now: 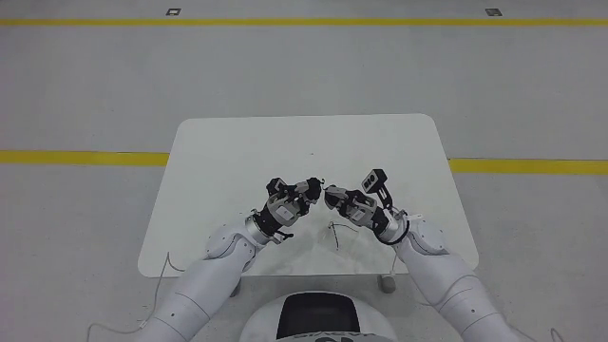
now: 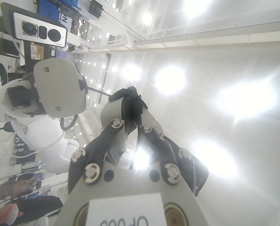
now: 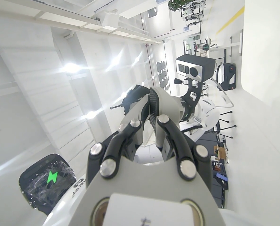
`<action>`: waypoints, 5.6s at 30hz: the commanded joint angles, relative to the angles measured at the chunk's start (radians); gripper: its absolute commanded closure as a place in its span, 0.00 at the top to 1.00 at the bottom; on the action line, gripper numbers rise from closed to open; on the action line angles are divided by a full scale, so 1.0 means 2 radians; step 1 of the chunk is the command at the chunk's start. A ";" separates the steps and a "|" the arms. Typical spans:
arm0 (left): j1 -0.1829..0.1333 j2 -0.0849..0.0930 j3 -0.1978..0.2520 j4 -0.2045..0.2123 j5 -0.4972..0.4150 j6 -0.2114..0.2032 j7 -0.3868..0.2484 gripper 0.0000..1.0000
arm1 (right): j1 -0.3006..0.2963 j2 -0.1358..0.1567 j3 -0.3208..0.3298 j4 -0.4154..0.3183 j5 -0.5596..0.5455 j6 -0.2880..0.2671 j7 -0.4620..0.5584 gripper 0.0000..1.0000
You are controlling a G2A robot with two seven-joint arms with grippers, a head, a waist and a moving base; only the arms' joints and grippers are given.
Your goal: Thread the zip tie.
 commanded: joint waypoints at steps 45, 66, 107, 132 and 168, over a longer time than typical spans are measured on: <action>0.000 0.000 0.000 0.000 0.000 0.000 0.000 0.00 | 0.001 -0.002 0.000 0.008 -0.009 0.003 0.000 0.00; 0.000 0.000 0.000 0.000 0.000 0.000 0.000 0.00 | 0.006 -0.003 -0.003 0.011 -0.017 0.011 0.000 0.00; 0.000 0.000 0.000 0.000 0.000 0.000 0.000 0.00 | 0.013 -0.005 -0.011 0.026 -0.029 0.019 -0.005 0.00; 0.000 0.000 0.000 0.000 0.000 0.000 0.000 0.00 | 0.010 -0.004 -0.005 0.028 -0.038 0.015 -0.018 1.00; 0.017 0.006 -0.014 -0.046 0.017 0.034 0.085 0.00 | -0.074 0.015 0.115 -0.109 -0.175 -0.039 -0.094 1.00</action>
